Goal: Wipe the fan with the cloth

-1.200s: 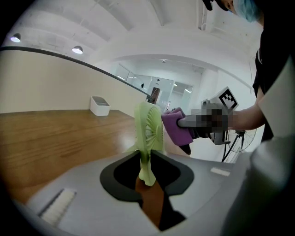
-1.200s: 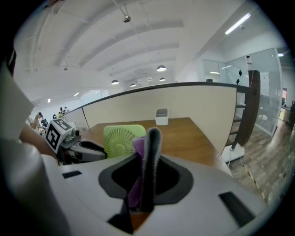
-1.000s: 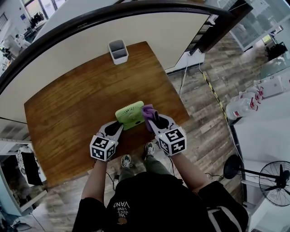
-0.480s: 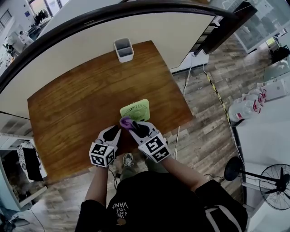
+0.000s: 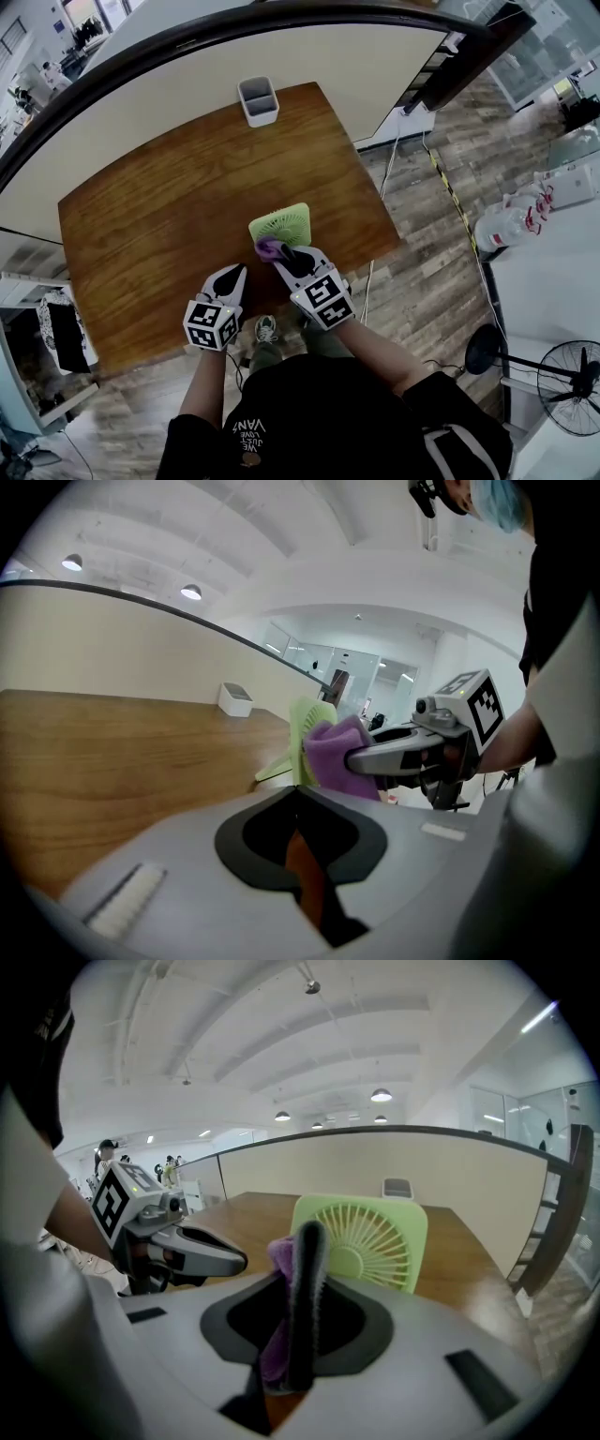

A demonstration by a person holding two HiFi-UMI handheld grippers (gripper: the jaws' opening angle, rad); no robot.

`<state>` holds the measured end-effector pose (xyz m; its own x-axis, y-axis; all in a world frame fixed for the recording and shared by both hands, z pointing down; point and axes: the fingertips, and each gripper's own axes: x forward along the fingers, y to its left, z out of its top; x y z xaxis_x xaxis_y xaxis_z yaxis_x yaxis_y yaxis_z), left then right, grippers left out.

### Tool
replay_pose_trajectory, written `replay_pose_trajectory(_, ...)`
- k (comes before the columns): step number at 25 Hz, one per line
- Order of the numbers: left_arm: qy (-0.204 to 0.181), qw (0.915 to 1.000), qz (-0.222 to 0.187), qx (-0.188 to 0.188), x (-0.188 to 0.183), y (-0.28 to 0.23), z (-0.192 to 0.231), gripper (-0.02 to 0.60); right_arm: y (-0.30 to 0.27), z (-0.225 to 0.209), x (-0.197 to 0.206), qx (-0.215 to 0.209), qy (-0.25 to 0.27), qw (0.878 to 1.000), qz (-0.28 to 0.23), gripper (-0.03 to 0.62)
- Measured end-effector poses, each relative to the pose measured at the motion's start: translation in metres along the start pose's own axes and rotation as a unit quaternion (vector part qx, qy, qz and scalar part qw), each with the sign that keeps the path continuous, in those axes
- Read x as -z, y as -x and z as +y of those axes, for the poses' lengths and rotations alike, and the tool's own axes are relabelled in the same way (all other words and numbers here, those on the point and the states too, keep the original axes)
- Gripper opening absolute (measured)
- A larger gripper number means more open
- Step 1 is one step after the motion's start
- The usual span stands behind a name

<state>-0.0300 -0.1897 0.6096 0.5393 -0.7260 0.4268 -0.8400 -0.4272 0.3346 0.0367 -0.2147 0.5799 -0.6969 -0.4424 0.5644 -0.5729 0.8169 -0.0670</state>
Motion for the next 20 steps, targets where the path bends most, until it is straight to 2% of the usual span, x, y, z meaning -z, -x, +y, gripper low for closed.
replay_pose_trajectory(6, 0.004, 1.0000, 0.003, 0.008, 0.002, -0.003, -0.007, 0.012, 0.019, -0.028, 0.012, 0.030, -0.026, 0.999, 0.003, 0.084)
replay_pose_trajectory(14, 0.008, 0.9999, 0.009, 0.010, 0.005, -0.009, -0.011, 0.012, 0.043, -0.080, 0.035, 0.092, -0.066, 0.993, 0.013, 0.084)
replay_pose_trajectory(20, 0.021, 0.9998, 0.005, 0.006, 0.006, -0.006, -0.018, 0.012, 0.054, -0.098, 0.045, 0.124, -0.085, 0.988, 0.023, 0.084)
